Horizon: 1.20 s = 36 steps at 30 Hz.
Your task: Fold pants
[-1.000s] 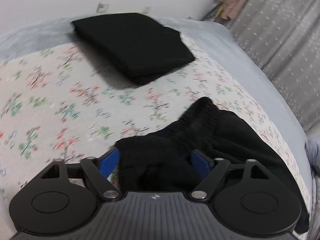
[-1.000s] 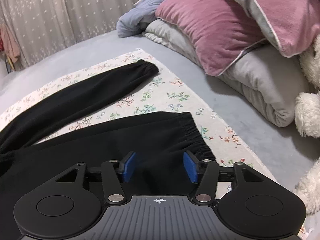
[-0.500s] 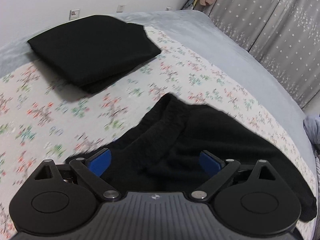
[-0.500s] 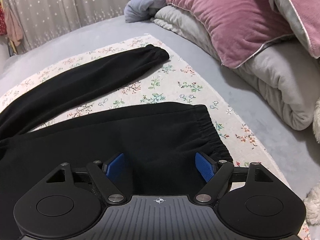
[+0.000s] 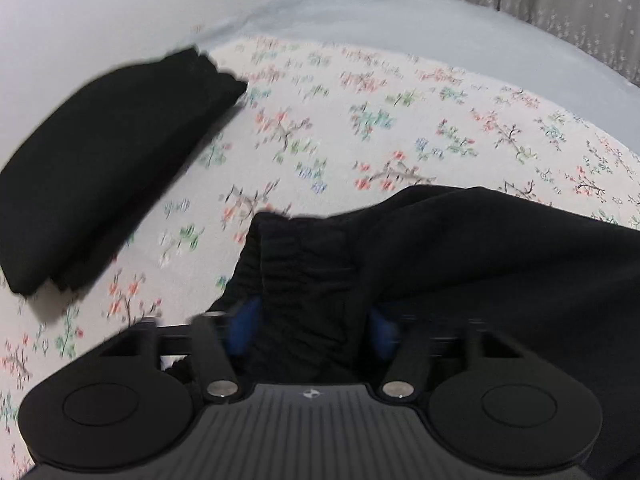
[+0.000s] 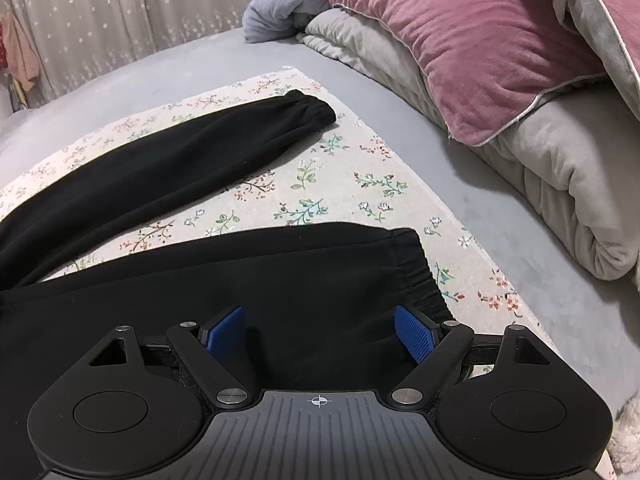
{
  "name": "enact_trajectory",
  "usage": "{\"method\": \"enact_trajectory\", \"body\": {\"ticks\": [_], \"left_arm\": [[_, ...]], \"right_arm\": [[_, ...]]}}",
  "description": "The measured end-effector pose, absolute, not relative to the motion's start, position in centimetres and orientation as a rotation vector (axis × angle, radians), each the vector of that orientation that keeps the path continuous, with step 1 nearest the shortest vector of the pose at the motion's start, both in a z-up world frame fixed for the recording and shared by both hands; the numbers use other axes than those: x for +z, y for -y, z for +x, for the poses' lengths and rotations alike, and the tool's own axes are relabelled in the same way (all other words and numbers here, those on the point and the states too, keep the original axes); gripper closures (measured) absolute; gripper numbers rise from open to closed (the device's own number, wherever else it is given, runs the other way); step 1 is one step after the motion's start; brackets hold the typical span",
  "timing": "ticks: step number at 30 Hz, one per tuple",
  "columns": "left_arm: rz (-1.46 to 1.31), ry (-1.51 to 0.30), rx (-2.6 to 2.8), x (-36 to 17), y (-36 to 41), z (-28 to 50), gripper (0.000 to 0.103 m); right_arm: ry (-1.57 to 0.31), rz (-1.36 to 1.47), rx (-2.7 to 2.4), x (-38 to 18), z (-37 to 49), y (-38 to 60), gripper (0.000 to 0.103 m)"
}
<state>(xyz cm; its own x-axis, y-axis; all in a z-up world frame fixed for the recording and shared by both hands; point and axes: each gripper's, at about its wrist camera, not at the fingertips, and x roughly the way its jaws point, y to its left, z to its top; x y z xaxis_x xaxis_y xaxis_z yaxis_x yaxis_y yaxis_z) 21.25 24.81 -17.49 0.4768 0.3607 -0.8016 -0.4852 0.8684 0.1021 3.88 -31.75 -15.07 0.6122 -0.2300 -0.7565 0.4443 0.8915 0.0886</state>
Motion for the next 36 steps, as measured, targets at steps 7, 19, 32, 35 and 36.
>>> {"method": "enact_trajectory", "body": {"ticks": [7, 19, 32, 35, 36], "left_arm": [[-0.15, -0.838, 0.569, -15.4, -25.7, 21.2, 0.066], [-0.189, -0.845, 0.583, -17.2, -28.1, 23.3, 0.059], [-0.346, -0.744, 0.534, -13.5, -31.1, 18.9, 0.012], [-0.408, -0.719, 0.518, -12.6, -32.5, 17.5, 0.011], [-0.428, -0.71, 0.508, -12.2, -32.9, 16.9, 0.011]], "right_arm": [[-0.844, 0.27, -0.393, -15.7, 4.7, 31.9, 0.019], [-0.836, 0.248, -0.37, -15.7, 4.9, 31.3, 0.019], [-0.845, 0.239, -0.352, -16.0, 5.6, 30.6, 0.019], [-0.842, 0.251, -0.335, -16.0, 5.8, 30.4, 0.019], [-0.837, 0.256, -0.326, -15.9, 5.9, 30.3, 0.019]]}}
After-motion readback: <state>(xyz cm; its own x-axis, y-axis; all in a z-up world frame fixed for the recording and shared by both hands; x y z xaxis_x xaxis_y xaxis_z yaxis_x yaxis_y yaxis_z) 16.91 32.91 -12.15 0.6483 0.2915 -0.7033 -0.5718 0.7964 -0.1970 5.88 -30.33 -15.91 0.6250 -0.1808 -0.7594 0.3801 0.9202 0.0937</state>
